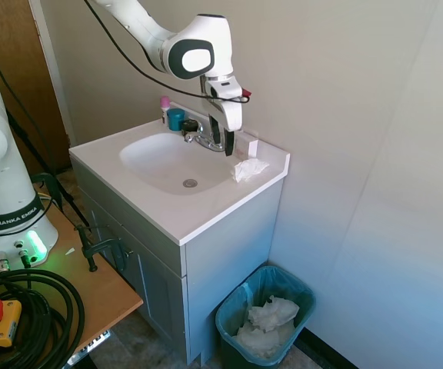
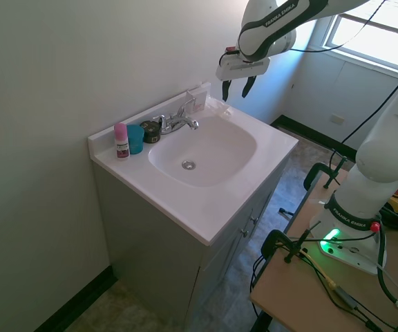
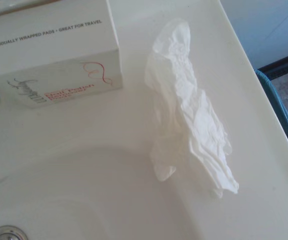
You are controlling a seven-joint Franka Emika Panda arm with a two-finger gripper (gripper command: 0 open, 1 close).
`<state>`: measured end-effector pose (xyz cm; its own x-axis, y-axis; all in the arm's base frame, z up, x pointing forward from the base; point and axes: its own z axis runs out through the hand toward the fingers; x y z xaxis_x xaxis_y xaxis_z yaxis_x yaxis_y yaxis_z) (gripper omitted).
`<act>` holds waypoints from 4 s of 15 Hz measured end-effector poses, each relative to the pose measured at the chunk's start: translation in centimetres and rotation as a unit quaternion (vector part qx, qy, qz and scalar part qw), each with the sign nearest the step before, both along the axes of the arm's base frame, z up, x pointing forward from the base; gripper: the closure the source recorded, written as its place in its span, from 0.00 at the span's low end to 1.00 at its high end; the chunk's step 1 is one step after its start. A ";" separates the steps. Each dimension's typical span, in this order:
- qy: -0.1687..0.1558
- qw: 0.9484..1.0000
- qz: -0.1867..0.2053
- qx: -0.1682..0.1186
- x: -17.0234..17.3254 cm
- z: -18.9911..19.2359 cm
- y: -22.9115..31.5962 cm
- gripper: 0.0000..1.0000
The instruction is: Throw the tissue in the trash bin
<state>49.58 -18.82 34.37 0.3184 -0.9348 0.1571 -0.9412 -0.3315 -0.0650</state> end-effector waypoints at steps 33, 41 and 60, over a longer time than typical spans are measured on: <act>0.061 0.996 -0.067 -0.004 9.5 -7.3 -4.2 1.00; -0.028 0.989 -0.146 0.015 8.7 0.2 -11.9 1.00; 0.020 0.982 -0.184 0.039 1.7 -8.0 -21.9 0.00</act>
